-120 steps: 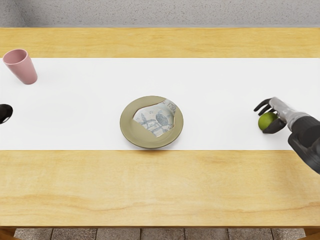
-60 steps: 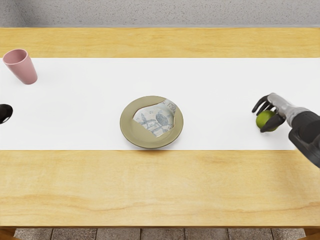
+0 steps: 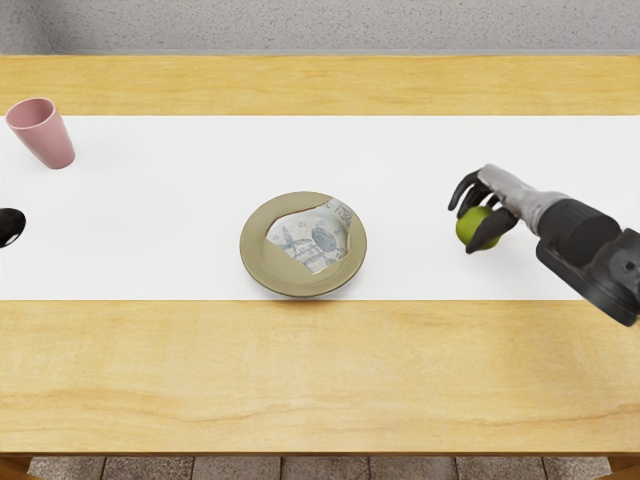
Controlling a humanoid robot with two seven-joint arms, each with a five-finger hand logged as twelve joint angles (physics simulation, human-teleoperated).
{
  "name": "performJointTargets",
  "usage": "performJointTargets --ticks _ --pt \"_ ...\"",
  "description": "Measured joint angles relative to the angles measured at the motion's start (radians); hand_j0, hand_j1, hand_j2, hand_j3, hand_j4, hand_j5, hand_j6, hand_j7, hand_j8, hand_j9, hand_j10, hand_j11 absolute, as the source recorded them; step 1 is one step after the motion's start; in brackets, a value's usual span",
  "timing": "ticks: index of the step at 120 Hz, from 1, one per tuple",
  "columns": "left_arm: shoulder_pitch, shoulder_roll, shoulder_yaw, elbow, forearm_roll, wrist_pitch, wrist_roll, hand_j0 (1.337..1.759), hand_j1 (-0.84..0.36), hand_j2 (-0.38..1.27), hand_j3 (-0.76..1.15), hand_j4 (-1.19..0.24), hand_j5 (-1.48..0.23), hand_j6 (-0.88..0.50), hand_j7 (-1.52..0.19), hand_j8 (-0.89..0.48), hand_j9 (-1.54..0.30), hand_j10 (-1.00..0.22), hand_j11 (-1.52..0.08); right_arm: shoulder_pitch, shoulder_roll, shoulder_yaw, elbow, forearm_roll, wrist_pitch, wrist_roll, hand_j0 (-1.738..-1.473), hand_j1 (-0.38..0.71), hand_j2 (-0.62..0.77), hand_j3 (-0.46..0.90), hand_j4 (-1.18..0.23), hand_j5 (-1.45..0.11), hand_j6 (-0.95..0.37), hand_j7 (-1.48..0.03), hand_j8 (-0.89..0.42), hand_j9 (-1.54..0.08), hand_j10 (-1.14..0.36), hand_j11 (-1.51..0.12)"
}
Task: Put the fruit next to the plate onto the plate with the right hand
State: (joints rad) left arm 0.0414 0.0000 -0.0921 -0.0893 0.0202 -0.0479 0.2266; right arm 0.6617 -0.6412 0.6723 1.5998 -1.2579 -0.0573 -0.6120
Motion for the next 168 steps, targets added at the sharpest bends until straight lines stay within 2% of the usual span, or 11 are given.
performJointTargets --ticks 47,92,168 --pt "0.000 0.000 0.000 0.000 0.000 0.000 0.000 1.658 0.34 0.00 0.00 -0.01 -0.02 -0.01 -0.02 -0.01 -0.02 -0.01 -0.02 0.048 0.126 -0.002 0.000 0.003 0.023 0.000 -1.655 0.25 0.41 0.00 -0.72 -1.02 -0.68 -0.98 -0.39 -1.01 -0.37 -0.97" --pt "0.000 0.000 0.000 0.000 0.000 0.000 0.000 1.658 0.34 0.00 0.00 -0.01 -0.02 -0.01 -0.02 -0.01 -0.02 -0.01 -0.02 0.084 0.226 -0.019 -0.022 -0.002 0.035 0.001 -1.654 0.22 0.34 0.00 -0.73 -1.01 -0.69 -0.98 -0.39 -1.00 -0.38 -0.98" --pt "0.000 0.000 0.000 0.001 0.000 0.000 0.000 1.658 0.34 0.00 0.00 -0.01 -0.02 -0.01 -0.02 -0.01 -0.02 -0.01 -0.02 0.144 0.373 -0.072 -0.066 -0.004 0.036 0.001 -1.654 0.21 0.33 0.00 -0.74 -1.01 -0.69 -0.98 -0.39 -1.00 -0.38 -0.98"
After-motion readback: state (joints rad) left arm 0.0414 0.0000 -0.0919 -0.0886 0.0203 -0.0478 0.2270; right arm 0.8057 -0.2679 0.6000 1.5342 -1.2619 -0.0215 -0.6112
